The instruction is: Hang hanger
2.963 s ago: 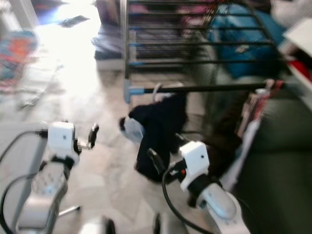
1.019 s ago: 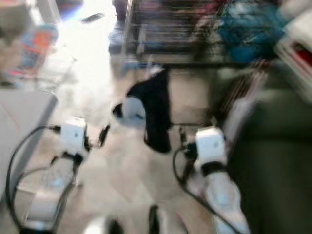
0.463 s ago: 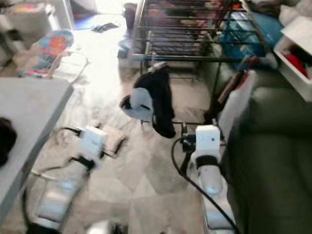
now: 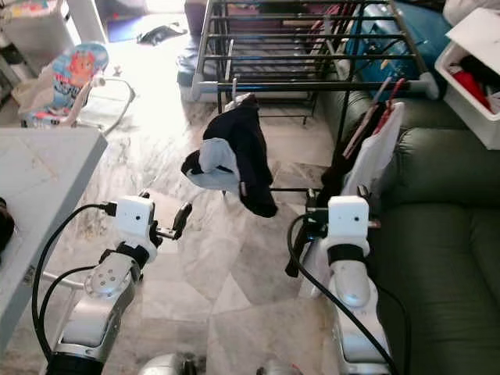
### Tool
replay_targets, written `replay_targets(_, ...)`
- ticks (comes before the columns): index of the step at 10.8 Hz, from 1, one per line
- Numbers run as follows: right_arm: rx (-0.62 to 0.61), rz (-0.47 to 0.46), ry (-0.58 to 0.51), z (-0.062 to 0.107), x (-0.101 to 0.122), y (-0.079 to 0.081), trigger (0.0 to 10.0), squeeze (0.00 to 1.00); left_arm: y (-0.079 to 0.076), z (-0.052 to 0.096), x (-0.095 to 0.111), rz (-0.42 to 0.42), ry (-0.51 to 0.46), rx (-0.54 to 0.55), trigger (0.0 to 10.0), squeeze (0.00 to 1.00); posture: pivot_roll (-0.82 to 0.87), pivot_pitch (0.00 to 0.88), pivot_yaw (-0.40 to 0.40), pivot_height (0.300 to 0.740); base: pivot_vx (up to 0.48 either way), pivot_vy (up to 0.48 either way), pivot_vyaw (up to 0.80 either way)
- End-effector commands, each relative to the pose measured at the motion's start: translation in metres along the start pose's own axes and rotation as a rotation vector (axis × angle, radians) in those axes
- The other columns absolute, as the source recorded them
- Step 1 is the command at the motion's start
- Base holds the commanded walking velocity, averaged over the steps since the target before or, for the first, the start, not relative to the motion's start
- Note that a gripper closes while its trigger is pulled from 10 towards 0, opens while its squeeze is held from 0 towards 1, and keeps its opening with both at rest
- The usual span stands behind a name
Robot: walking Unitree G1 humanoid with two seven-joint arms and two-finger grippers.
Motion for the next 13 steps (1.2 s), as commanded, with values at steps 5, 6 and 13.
replay_targets(5, -0.047, 0.004, 0.020, -0.001, -0.002, -0.011, 10.0, 0.00, -0.007, -0.009, 0.023, 0.016, -0.062, -0.055, 10.0, 0.00, -0.08, 0.088, -0.011, 0.740, 0.000, 0.000, -0.48)
replay_targets(6, -0.047, 0.005, 0.020, -0.001, -0.003, -0.011, 10.0, 0.00, -0.008, -0.008, 0.025, 0.023, -0.066, -0.063, 10.0, 0.00, -0.08, 0.088, -0.011, 0.740, 0.000, 0.000, -0.80)
replay_targets(13, -0.024, 0.003, 0.010, -0.011, 0.000, -0.006, 10.0, 0.00, -0.010, -0.011, 0.028, 0.025, -0.077, -0.066, 10.0, 0.00, -0.08, 0.072, -0.016, 0.740, 0.314, 0.080, -0.17)
Point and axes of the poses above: a point about 5 cm out from each wrist's last joint towards the gripper, its own z axis pointing back from the gripper into the wrist, its own x axis along the axis of the wrist's last joint, y = z × x, the point moved 4 cm from there along -z, pointing out of the wrist towards the gripper, and after that the axes turned 14 degrees about -z, right-handed, at the moved point
